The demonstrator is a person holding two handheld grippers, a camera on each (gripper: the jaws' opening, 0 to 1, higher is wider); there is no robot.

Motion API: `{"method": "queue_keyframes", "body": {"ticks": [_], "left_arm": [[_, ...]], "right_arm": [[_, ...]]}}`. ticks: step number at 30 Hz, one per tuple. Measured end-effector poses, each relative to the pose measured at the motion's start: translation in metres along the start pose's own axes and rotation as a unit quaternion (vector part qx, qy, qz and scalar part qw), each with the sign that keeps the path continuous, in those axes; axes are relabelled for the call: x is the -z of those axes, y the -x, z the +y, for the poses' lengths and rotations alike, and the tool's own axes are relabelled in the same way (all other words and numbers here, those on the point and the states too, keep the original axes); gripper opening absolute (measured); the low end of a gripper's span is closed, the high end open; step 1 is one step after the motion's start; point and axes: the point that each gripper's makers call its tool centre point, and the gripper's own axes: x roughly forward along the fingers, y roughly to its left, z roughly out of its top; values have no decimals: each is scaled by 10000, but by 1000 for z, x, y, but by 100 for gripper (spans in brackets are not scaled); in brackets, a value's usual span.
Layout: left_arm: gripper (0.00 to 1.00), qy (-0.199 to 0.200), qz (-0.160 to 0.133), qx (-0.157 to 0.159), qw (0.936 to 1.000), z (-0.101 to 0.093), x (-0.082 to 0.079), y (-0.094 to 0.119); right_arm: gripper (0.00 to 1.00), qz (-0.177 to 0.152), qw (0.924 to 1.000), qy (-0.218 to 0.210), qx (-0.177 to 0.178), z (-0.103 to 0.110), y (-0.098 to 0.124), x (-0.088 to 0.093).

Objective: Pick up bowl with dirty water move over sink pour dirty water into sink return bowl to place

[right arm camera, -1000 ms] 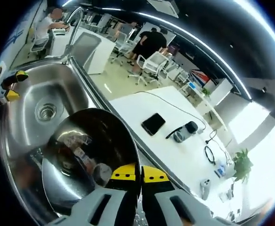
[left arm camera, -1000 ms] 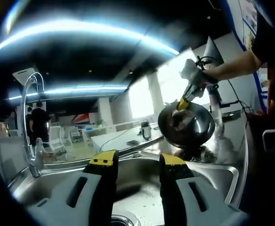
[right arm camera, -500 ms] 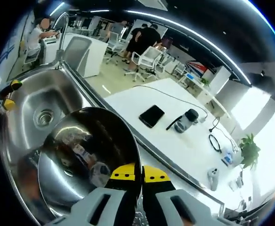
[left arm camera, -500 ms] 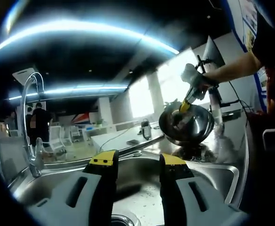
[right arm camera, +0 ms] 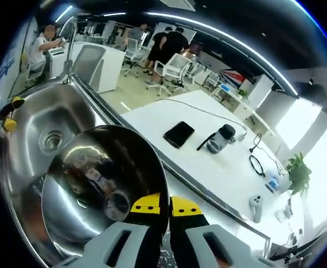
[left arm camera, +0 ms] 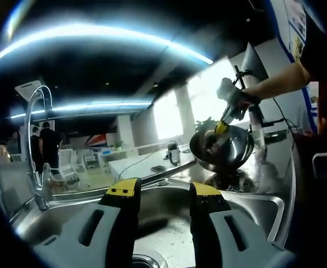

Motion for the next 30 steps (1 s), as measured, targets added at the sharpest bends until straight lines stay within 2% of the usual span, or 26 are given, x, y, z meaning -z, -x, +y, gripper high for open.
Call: {"method": "queue_keyframes", "body": {"ticks": [8,14,22,26,30], "left_arm": [[34,0,5,11,10000,0,0,0],[34,2,3,16,10000,-1,0,0],[34,-4,24,25,10000,-1,1,-1],[34,-1,20,9,10000,0,1,-1],[34,-5,22,10,10000,0,1,-1]], "right_arm": [[0,76,9988,-476,-86,-8,-6,12],[0,184,9944,-1022,-188,-14,-9,25],[0,241,9898,-1386,-210,-15,-10,35],[0,330,9848,-1693,-219,-17,-12,42],[0,501,9748,-2166,-206,-19,-14,56]]}}
